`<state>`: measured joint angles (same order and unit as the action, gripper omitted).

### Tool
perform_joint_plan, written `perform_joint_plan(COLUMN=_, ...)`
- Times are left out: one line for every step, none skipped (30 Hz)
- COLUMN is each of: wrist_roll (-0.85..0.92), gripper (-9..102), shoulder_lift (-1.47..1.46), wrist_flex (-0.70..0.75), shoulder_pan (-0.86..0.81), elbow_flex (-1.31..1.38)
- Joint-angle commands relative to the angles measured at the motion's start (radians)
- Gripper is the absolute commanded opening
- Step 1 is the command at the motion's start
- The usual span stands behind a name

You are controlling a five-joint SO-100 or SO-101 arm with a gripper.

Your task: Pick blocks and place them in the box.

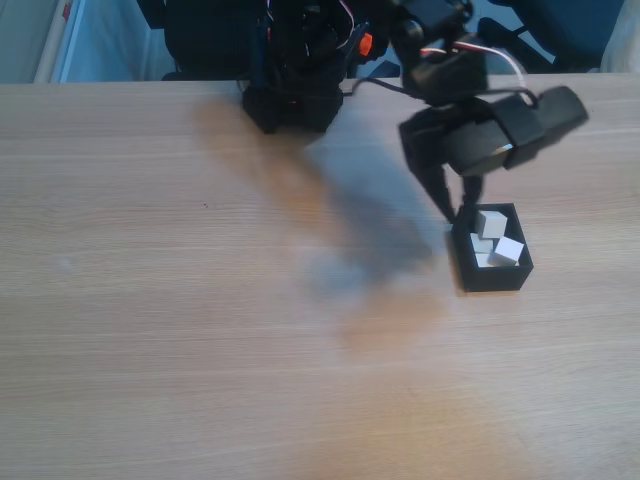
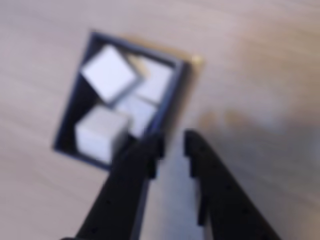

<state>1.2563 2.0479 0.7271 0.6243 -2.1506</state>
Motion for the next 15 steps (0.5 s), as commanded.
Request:
perform_joint_plan(wrist_roll=0.123, gripper=0, shoulder_lift=0.187, wrist_flex=0.008, shoulder_pan=-0.058, elbow_flex=-0.161)
perform_joint_plan(wrist_roll=0.14, gripper=0, shoulder_lift=0.236, wrist_flex=0.015, shoulder_pan=-0.074, elbow_flex=-0.21)
perform_joint_plan(wrist_roll=0.158, gripper=0, shoulder_lift=0.281, wrist_flex=0.035, shoulder_pan=-0.092, elbow_flex=-0.25)
perform_joint_plan(wrist_roll=0.175, gripper=0, shoulder_lift=0.327, wrist_flex=0.055, shoulder_pan=-0.11, elbow_flex=-0.29)
perform_joint_plan(wrist_roll=0.186, gripper=0, shoulder_lift=0.374, wrist_flex=0.064, shoulder_pan=-0.127, elbow_flex=-0.333)
perform_joint_plan(wrist_roll=0.201, gripper=0, shoulder_lift=0.42, wrist_flex=0.071, shoulder_pan=-0.147, elbow_flex=-0.379)
perform_joint_plan(wrist_roll=0.219, gripper=0, shoulder_lift=0.468, wrist_flex=0.078, shoulder_pan=-0.167, elbow_flex=-0.425)
perform_joint_plan(wrist_roll=0.238, gripper=0, shoulder_lift=0.517, wrist_flex=0.081, shoulder_pan=-0.187, elbow_flex=-0.474)
perform_joint_plan(wrist_roll=0.262, gripper=0, shoulder_lift=0.568, wrist_flex=0.087, shoulder_pan=-0.21, elbow_flex=-0.523)
perform_joint_plan(wrist_roll=0.285, gripper=0, shoulder_lift=0.618, wrist_flex=0.091, shoulder_pan=-0.232, elbow_flex=-0.574)
perform_joint_plan(wrist_roll=0.31, gripper=0, shoulder_lift=0.67, wrist_flex=0.092, shoulder_pan=-0.255, elbow_flex=-0.621)
perform_joint_plan(wrist_roll=0.333, gripper=0, shoulder_lift=0.716, wrist_flex=0.089, shoulder_pan=-0.278, elbow_flex=-0.67)
perform_joint_plan(wrist_roll=0.345, gripper=0, shoulder_lift=0.762, wrist_flex=0.083, shoulder_pan=-0.302, elbow_flex=-0.721)
perform_joint_plan(wrist_roll=0.354, gripper=0, shoulder_lift=0.81, wrist_flex=0.081, shoulder_pan=-0.322, elbow_flex=-0.767)
perform_joint_plan(wrist_roll=0.365, gripper=0, shoulder_lift=0.859, wrist_flex=0.084, shoulder_pan=-0.342, elbow_flex=-0.813)
